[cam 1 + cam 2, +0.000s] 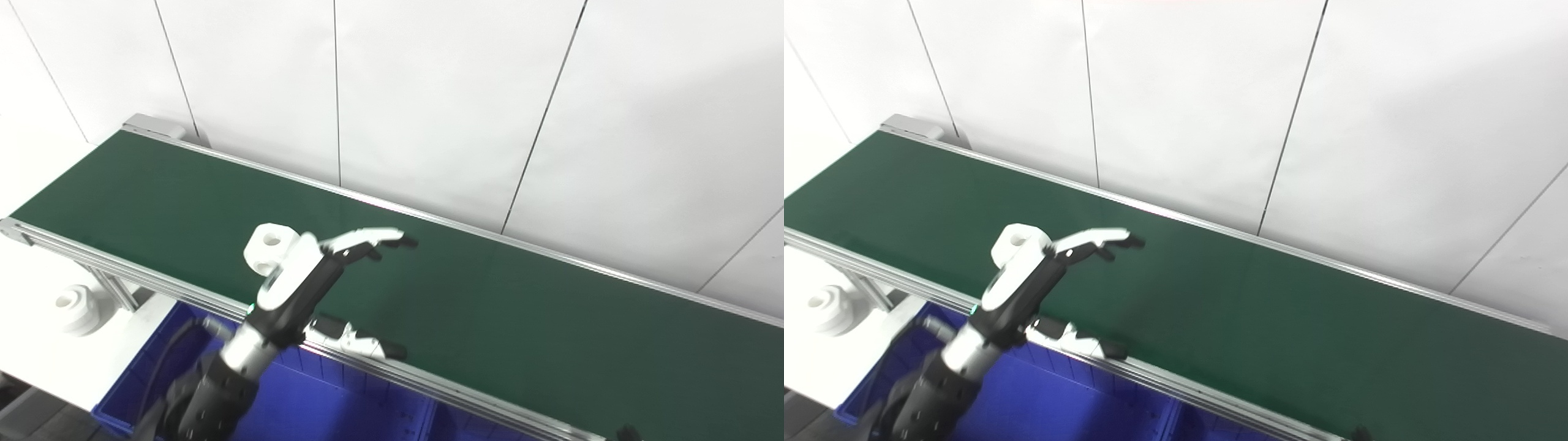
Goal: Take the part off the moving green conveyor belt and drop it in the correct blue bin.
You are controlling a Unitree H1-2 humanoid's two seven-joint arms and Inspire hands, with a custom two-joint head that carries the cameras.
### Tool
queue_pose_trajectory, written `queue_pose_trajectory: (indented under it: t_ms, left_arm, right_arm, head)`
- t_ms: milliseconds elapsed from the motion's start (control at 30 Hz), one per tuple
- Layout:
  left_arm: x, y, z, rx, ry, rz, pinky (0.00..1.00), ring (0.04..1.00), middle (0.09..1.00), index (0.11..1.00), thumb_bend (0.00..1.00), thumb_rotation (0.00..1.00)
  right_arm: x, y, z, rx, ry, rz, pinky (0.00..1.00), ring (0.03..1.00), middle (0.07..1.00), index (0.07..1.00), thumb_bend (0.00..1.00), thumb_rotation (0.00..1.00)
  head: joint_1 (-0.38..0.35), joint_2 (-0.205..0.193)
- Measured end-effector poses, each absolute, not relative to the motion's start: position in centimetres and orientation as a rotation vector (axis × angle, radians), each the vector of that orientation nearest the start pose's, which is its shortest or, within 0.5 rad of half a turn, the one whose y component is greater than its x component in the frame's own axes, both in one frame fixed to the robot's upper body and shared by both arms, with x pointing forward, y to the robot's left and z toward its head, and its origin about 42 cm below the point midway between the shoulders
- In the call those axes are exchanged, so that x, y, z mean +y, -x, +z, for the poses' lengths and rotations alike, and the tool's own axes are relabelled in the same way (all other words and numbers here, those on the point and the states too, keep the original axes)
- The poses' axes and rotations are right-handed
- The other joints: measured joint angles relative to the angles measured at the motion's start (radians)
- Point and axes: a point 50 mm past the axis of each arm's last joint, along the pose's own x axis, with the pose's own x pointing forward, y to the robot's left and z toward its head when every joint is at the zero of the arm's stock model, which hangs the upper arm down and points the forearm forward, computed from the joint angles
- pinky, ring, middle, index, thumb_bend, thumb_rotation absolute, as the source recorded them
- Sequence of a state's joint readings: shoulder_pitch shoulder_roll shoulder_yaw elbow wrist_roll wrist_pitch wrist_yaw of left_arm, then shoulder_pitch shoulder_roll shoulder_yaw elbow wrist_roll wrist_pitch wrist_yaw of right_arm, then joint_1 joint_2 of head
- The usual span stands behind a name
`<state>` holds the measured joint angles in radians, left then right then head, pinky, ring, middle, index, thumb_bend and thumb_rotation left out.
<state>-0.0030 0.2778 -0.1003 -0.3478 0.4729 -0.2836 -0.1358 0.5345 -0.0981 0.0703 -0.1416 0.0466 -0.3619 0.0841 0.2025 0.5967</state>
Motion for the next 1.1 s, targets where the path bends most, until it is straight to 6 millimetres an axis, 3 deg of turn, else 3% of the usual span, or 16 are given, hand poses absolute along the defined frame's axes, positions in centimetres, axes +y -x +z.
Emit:
queue_pose_trajectory:
  t_ms: [100, 267, 433, 533, 833, 1100]
  left_arm:
    - [24.4, -28.6, 19.8, -0.574, -0.851, -0.308, 0.78, 0.844, 0.864, 0.807, 0.87, 0.40]
    - [26.2, -32.6, 18.8, -0.544, -1.036, -0.333, 0.77, 0.822, 0.849, 0.801, 0.91, 0.40]
    - [27.1, -35.6, 18.0, -0.528, -1.130, -0.338, 0.80, 0.847, 0.861, 0.814, 0.92, 0.30]
    - [27.5, -36.6, 17.1, -0.502, -1.166, -0.368, 0.81, 0.858, 0.862, 0.818, 0.94, 0.29]
    - [30.1, -38.4, 14.9, -0.367, -1.252, -0.448, 0.84, 0.873, 0.868, 0.846, 0.95, 0.29]
    - [30.2, -38.8, 13.5, -0.257, -1.289, -0.582, 0.80, 0.849, 0.856, 0.850, 0.97, 0.31]
  right_arm:
    - [-24.0, -9.7, 5.9, 0.023, 0.042, 0.045, 1.00, 0.968, 0.997, 1.000, 0.75, 1.00]
    - [-24.0, -9.8, 5.7, 0.026, 0.040, 0.044, 0.97, 0.951, 0.982, 0.995, 0.76, 1.00]
    - [-23.7, -10.0, 5.8, 0.021, 0.038, 0.042, 0.96, 0.950, 0.975, 0.987, 0.76, 1.00]
    - [-23.6, -10.0, 5.8, 0.021, 0.042, 0.043, 0.93, 0.933, 0.969, 0.984, 0.72, 1.00]
    - [-23.5, -10.1, 5.6, 0.025, 0.043, 0.042, 0.93, 0.925, 0.964, 0.970, 0.73, 1.00]
    - [-23.4, -10.1, 5.6, 0.024, 0.037, 0.041, 0.92, 0.923, 0.962, 0.967, 0.75, 1.00]
  head:
    - [-0.012, 0.002]
    - [-0.025, 0.002]
    - [-0.034, 0.002]
    - [-0.040, 0.008]
    - [-0.049, 0.020]
    - [-0.057, 0.031]
